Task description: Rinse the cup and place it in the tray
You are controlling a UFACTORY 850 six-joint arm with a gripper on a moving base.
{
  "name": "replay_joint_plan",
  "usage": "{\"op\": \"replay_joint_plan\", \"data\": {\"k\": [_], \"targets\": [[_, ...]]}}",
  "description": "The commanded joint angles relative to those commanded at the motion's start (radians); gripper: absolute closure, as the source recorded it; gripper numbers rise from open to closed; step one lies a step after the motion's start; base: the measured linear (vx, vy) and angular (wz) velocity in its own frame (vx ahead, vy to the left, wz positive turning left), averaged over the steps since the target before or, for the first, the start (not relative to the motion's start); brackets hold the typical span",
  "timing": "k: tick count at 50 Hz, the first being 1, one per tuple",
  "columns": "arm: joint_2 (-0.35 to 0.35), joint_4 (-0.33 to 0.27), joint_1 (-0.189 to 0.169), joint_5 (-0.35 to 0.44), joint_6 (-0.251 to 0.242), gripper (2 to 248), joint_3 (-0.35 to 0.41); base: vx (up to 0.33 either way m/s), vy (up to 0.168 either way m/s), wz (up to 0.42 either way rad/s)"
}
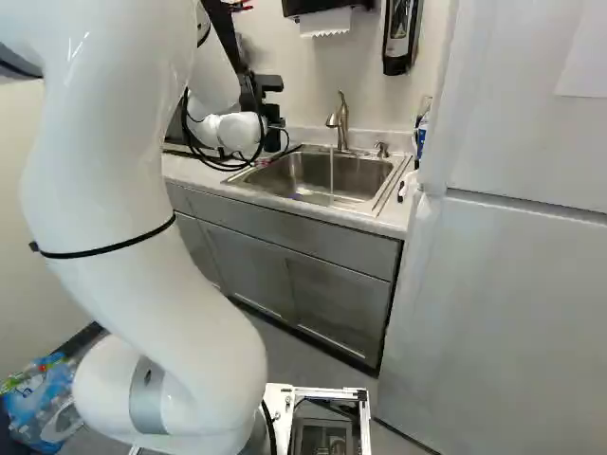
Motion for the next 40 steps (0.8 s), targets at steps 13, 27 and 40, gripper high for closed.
{"op": "replay_joint_plan", "data": {"k": [13, 27, 40], "targets": [[0.0, 0.0, 0.0, 0.0, 0.136, 131, 0.0, 0.0, 0.0, 0.0], [0.0, 0.0, 0.0, 0.0, 0.283, 131, 0.0, 0.0, 0.0, 0.0], [0.0, 0.0, 0.0, 0.0, 0.419, 131, 0.0, 0.0, 0.0, 0.0]]}}
